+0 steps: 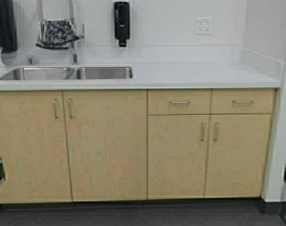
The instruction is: Get the cloth and wipe up the spill under the wine glass
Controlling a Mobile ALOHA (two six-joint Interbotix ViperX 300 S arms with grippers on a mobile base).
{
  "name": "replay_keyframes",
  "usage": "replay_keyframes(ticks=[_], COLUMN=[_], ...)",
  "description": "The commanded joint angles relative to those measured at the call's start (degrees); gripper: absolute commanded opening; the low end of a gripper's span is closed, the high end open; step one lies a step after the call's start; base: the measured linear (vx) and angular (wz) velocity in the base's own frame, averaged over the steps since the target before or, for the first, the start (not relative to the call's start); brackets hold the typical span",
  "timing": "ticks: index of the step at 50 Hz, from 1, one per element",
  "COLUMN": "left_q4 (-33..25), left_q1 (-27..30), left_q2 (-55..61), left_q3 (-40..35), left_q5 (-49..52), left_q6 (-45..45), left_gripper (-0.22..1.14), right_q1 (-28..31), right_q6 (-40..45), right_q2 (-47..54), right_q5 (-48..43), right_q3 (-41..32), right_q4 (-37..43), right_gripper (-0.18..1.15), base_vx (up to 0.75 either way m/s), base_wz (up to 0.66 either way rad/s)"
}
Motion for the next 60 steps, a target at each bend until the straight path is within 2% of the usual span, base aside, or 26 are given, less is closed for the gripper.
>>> replay_keyframes(ticks=[1, 60], left_q4=[0.1, 0.0], left_q1=[0.1, 0.1], left_q2=[0.0, -0.7], left_q3=[-0.5, 0.5], left_q5=[-0.4, -1.4], left_q6=[-0.4, -2.2], left_gripper=[0.03, 0.03], right_q1=[0.0, 1.0], right_q6=[0.0, 2.7], right_q2=[0.2, -1.4], right_q5=[-0.5, -0.7], right_q3=[-1.1, -0.2], right_q4=[-0.1, -0.2], right_gripper=[0.06, 0.06], base_vx=[0.37, 0.37], base_wz=[0.21, 0.22])
